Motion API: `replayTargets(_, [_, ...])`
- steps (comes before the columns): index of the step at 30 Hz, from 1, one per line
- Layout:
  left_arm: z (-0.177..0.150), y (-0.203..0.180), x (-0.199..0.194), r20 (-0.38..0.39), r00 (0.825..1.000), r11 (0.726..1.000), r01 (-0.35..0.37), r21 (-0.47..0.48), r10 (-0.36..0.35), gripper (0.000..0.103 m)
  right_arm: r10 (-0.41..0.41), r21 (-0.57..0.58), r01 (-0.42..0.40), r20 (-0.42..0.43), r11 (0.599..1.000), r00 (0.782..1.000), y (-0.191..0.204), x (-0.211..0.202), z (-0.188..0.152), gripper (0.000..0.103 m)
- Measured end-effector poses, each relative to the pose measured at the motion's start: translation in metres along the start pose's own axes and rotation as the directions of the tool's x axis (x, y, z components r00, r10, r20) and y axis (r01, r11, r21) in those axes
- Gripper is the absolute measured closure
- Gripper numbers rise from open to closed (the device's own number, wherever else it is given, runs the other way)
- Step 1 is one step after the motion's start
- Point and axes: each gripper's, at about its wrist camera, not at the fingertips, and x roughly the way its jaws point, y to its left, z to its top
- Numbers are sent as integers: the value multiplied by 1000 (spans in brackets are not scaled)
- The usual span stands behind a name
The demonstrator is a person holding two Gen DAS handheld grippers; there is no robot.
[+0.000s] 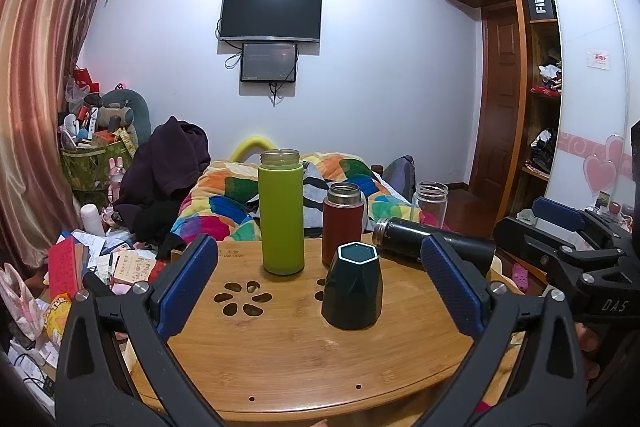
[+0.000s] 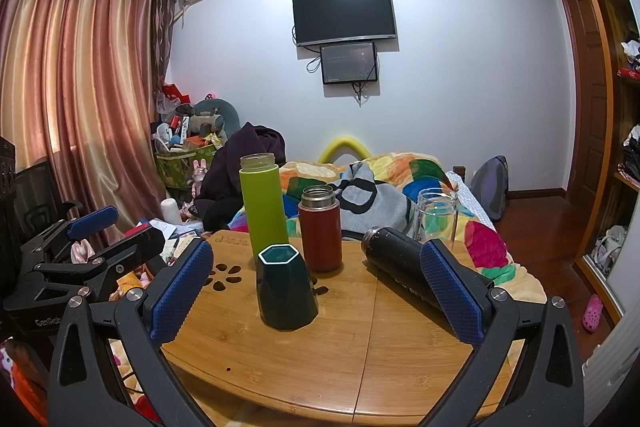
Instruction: Flip cup upside down
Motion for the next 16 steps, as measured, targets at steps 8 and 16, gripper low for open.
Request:
replayTargets(8, [0, 2, -2, -4, 1000, 1000, 20, -4, -20, 0, 0, 4, 0, -1, 1000, 1000, 1, 0, 3, 0])
replayTargets(16, [0, 1, -4, 2, 1000, 1000, 18, 3, -18, 0, -1, 6, 1, 0, 1000, 1000, 0, 0, 6, 0])
